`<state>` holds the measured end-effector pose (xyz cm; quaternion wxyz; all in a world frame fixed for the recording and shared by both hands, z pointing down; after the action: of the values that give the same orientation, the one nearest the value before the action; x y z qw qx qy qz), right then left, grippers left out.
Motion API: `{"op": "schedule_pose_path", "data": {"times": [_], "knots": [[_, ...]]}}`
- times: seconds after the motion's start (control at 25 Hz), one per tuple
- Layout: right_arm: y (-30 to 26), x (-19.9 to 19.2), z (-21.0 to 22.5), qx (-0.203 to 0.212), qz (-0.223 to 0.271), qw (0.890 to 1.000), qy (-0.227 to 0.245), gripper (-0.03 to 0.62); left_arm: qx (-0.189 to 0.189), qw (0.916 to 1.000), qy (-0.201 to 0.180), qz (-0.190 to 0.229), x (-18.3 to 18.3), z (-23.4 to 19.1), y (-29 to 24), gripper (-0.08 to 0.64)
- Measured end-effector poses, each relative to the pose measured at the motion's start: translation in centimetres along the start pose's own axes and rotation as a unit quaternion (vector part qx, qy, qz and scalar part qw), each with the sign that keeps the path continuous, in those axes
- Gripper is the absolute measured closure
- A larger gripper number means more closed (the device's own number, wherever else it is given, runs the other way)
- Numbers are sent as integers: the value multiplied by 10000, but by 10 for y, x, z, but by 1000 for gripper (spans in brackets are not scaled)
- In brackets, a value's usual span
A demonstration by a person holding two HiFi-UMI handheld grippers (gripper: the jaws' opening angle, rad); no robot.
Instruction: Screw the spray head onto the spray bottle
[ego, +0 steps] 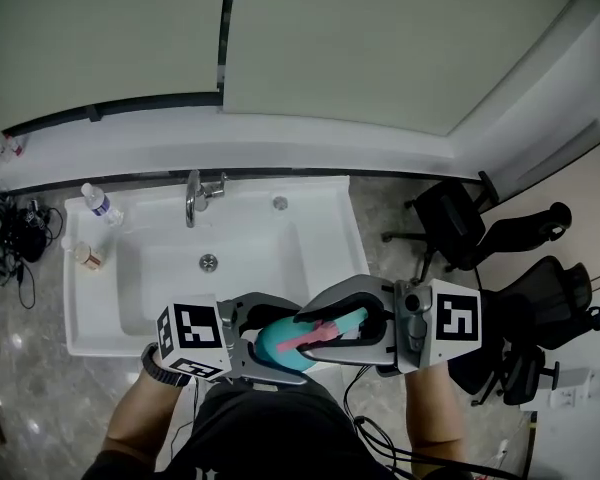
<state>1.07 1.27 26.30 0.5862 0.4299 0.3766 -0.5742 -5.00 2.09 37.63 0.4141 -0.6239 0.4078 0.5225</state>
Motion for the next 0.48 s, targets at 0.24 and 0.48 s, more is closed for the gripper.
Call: {"op": "schedule_pose_path", "data": {"times": [0.24,0.48], "knots": [[18,-17,-71,196,43,9996,196,491,217,9997,-84,-105,5,62,-42,146],[70,-70,-176,567,103,9983,105,491,516,9985,79,-190,-13,159,-132,146]]}}
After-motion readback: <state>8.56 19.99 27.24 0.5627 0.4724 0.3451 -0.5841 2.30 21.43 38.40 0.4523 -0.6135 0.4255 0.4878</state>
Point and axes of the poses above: the fingertips, and each gripper's own axes: y backward along the fingers, z to its right, x out of its top, the point moved 6 cm from there along y, backward along the fingers, and after that the axes turned 14 degrees about -y, right-handed, at the moved point
